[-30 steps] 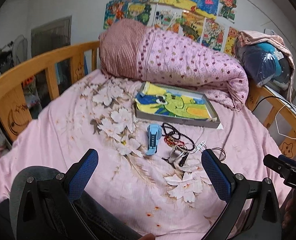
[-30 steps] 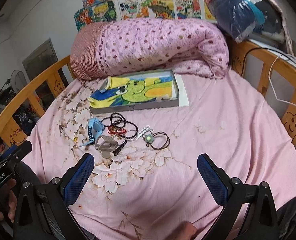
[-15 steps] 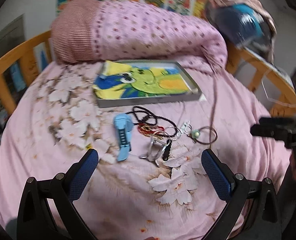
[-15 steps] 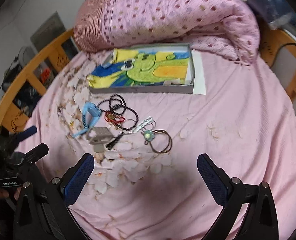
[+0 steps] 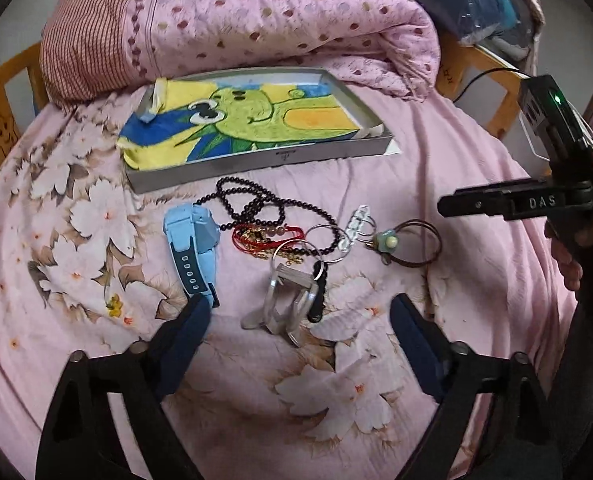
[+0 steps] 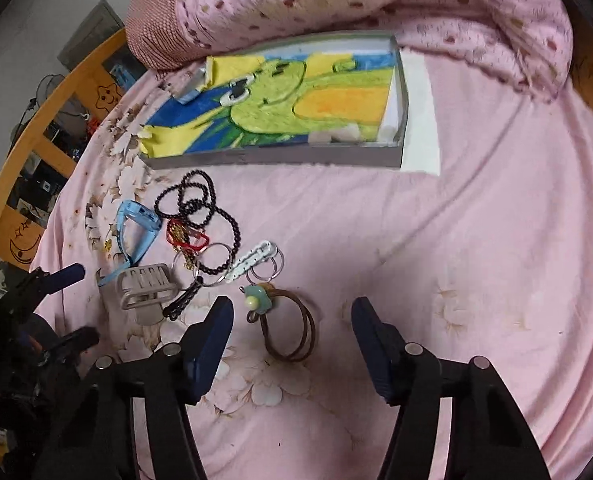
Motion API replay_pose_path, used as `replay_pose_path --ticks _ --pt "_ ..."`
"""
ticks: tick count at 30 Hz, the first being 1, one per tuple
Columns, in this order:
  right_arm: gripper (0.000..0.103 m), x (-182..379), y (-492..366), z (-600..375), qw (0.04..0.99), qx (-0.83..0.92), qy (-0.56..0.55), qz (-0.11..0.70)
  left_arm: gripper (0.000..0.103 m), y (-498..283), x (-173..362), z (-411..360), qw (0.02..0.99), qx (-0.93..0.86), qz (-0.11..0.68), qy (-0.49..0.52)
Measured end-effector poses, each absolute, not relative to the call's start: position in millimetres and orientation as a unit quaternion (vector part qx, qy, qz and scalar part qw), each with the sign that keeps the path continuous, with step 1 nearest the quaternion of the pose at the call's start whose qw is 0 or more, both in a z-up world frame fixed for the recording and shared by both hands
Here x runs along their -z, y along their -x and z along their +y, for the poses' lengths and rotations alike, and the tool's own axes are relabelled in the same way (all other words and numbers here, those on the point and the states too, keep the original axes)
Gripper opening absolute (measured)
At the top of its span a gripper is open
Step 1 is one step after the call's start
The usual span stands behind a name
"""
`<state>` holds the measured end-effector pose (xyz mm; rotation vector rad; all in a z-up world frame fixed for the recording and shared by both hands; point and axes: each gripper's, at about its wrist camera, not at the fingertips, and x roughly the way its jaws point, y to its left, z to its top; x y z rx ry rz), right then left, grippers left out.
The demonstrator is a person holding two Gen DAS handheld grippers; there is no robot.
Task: Organize jewelry
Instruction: 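Grasp the grey buckle with the left tool while the right tool grasps the green keychain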
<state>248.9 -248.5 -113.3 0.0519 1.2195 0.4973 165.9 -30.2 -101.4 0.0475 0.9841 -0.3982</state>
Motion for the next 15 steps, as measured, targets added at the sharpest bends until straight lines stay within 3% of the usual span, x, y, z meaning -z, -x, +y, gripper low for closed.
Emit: replay_pose_path --ticks 7,13,15 --pt "0.055 133.0 -250.6 -235.0 0.769 -0.238 0.006 0.594 0.059 -180.1 115.8 -37.4 0.852 0.182 0.491 -0.028" --pt "0.035 153.0 -255.5 -226.1 0.761 -0.223 0.038 0.609 0.043 -186.6 129.4 -42.0 0.843 0.172 0.509 -0.037" --pt "0.024 156.1 -256.8 -222.8 0.759 -0.222 0.046 0.611 0.038 -188.2 131.7 -39.1 0.841 0.167 0.514 -0.034"
